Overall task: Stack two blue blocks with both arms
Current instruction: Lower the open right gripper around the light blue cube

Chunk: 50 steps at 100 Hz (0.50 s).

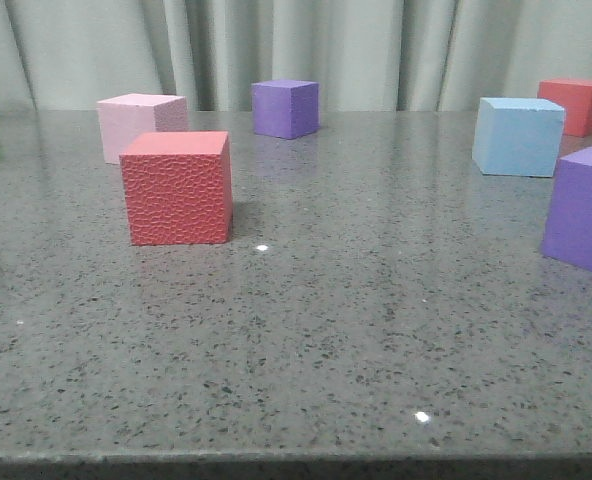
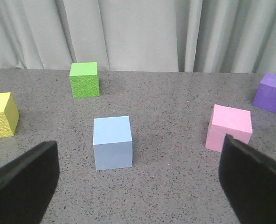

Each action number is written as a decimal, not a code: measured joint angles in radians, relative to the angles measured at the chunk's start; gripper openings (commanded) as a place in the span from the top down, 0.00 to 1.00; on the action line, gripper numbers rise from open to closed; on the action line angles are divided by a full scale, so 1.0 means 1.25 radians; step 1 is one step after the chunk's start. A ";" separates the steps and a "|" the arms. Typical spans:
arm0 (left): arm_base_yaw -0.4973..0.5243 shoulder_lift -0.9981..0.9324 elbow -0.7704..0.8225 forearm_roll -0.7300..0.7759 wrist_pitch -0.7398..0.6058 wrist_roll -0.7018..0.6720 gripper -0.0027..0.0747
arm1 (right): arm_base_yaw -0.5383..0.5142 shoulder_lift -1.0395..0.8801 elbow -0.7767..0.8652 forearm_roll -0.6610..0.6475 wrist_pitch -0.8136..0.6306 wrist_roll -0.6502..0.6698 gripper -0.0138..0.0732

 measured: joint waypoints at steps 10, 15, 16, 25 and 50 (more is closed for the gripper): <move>0.000 0.000 0.000 0.000 0.000 0.000 0.09 | 0.000 0.000 0.000 0.010 -0.016 0.000 0.09; 0.000 0.000 0.000 -0.004 0.000 0.000 0.09 | 0.000 0.000 0.000 0.016 -0.017 0.000 0.09; 0.000 0.000 0.000 -0.004 0.000 0.000 0.09 | 0.000 0.000 0.000 0.018 -0.017 0.000 0.09; 0.000 0.000 0.000 -0.006 0.000 0.000 0.09 | 0.000 0.006 -0.005 0.023 -0.017 0.000 0.09; 0.000 0.000 -0.003 0.005 0.000 0.000 0.09 | 0.000 0.124 -0.124 0.029 0.067 0.000 0.09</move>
